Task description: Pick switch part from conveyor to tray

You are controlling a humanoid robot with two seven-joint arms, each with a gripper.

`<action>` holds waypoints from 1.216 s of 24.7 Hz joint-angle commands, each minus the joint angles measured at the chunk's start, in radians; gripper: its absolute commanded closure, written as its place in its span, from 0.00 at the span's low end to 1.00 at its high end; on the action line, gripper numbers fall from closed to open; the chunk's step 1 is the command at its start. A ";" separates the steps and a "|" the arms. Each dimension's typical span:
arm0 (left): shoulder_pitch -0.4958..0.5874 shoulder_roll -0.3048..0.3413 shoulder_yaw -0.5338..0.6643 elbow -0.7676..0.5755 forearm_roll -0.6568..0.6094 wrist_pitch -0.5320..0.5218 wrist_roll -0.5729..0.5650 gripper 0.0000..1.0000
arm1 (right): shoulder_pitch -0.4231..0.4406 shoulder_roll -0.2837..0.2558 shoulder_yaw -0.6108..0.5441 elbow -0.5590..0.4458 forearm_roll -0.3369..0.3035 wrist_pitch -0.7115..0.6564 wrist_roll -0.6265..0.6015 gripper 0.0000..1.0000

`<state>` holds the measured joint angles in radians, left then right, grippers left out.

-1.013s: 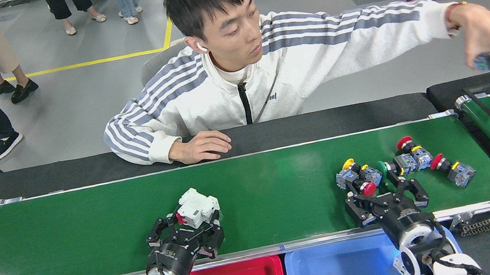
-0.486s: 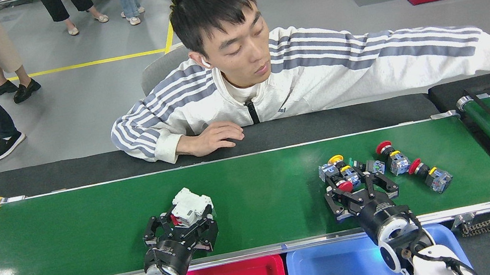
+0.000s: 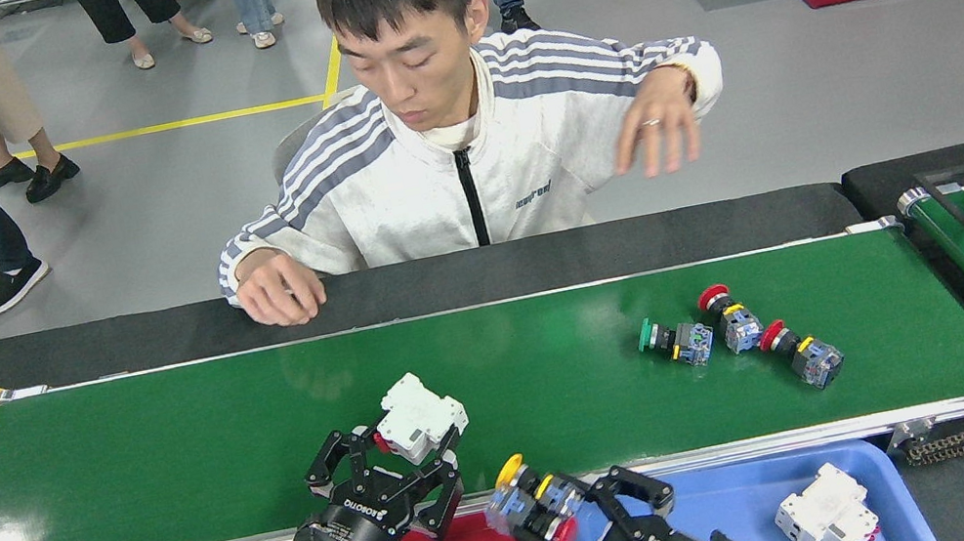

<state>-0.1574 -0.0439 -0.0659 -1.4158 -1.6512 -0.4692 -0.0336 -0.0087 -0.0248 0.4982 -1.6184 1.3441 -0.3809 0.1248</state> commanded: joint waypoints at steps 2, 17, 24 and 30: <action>-0.017 0.001 0.000 -0.012 0.001 -0.003 0.004 0.90 | -0.010 0.008 0.028 -0.011 -0.002 -0.007 -0.008 0.00; -0.010 -0.059 -0.345 -0.029 -0.006 0.170 -0.011 0.89 | 0.194 0.054 -0.777 -0.089 -0.102 0.008 -0.059 0.00; 0.141 -0.065 -0.525 -0.137 -0.009 0.198 -0.034 0.15 | 0.213 0.051 -0.834 -0.081 -0.100 0.008 -0.067 0.00; 0.160 -0.073 -0.500 -0.179 -0.002 0.282 -0.032 0.00 | 0.214 0.037 -0.819 -0.084 -0.089 -0.007 -0.067 0.00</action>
<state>0.0092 -0.1112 -0.5743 -1.5673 -1.6572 -0.2046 -0.0701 0.2090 0.0224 -0.3239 -1.6885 1.2539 -0.3726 0.0655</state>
